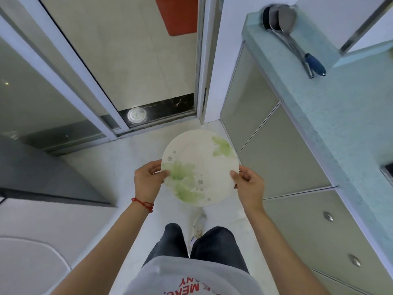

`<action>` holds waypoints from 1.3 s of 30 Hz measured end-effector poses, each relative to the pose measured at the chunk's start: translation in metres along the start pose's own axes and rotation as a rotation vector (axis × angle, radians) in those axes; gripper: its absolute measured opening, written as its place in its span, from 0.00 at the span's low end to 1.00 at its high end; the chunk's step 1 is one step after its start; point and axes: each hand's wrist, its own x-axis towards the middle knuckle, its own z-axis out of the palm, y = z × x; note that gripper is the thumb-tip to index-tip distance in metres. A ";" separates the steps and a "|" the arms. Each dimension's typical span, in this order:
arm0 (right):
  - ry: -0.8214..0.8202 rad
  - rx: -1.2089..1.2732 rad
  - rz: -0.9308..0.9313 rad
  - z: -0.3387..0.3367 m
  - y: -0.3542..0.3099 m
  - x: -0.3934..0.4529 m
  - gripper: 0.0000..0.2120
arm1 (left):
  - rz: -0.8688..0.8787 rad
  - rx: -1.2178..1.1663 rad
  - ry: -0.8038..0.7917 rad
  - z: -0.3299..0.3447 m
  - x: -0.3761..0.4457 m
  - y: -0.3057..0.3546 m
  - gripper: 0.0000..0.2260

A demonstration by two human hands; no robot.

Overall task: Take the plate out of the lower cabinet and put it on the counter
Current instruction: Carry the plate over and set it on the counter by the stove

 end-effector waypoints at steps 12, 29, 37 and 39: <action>0.289 0.086 0.092 -0.042 -0.016 0.054 0.07 | 0.043 0.137 -0.270 0.104 0.066 0.047 0.13; 0.852 0.266 0.189 -0.070 -0.022 0.054 0.12 | 0.182 0.380 -0.867 0.244 0.113 0.104 0.16; 0.997 0.299 0.196 -0.096 -0.027 0.062 0.12 | 0.215 0.420 -1.006 0.297 0.106 0.119 0.17; 1.007 0.294 0.185 -0.106 -0.030 0.068 0.12 | 0.225 0.430 -1.022 0.313 0.104 0.120 0.17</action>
